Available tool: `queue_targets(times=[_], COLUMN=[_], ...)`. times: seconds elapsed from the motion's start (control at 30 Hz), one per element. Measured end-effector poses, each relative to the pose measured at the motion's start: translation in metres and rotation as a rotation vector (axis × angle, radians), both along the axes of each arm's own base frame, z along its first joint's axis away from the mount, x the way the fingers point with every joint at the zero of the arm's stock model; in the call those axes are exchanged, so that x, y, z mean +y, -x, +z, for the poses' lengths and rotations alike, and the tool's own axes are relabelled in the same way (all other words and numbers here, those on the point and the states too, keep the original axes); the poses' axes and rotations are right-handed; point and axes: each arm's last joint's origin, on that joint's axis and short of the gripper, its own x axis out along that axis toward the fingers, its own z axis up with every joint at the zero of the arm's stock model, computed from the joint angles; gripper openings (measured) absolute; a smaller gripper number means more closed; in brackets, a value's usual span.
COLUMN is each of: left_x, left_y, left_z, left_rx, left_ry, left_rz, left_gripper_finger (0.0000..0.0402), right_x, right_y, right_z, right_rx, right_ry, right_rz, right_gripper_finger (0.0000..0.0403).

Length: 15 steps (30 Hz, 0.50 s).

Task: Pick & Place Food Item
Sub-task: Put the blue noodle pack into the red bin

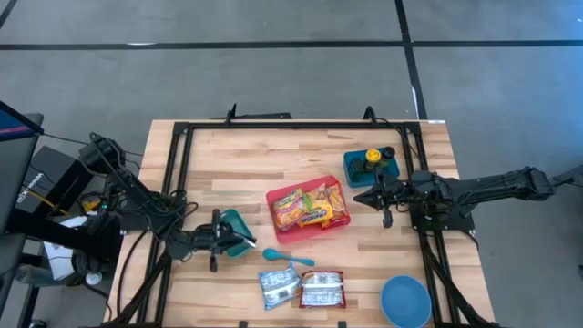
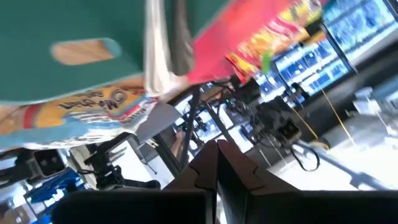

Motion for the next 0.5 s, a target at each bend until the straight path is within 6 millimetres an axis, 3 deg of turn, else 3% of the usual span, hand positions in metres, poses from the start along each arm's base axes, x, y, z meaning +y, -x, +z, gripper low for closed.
queue_targets(times=[0.17, 0.33, 0.5], left_x=[0.000, -0.002, -0.005], left_y=[-0.002, -0.004, -0.004], left_z=[0.008, 0.021, 0.023], left_rx=[-0.053, -0.119, -0.131], left_ry=[-0.142, -0.400, -0.587], left_rz=[0.011, -0.031, -0.155], left_gripper_finger=[0.0000, 0.0000, 0.0000], right_x=[0.000, 0.000, 0.000], right_y=[0.000, 0.000, 0.000], right_z=[0.000, 0.000, 0.000], right_rx=[0.000, 0.000, 0.000], right_ry=[0.000, 0.000, 0.000], right_rz=[0.000, 0.000, 0.000], right_gripper_finger=[0.0001, 0.0001, 0.0001])
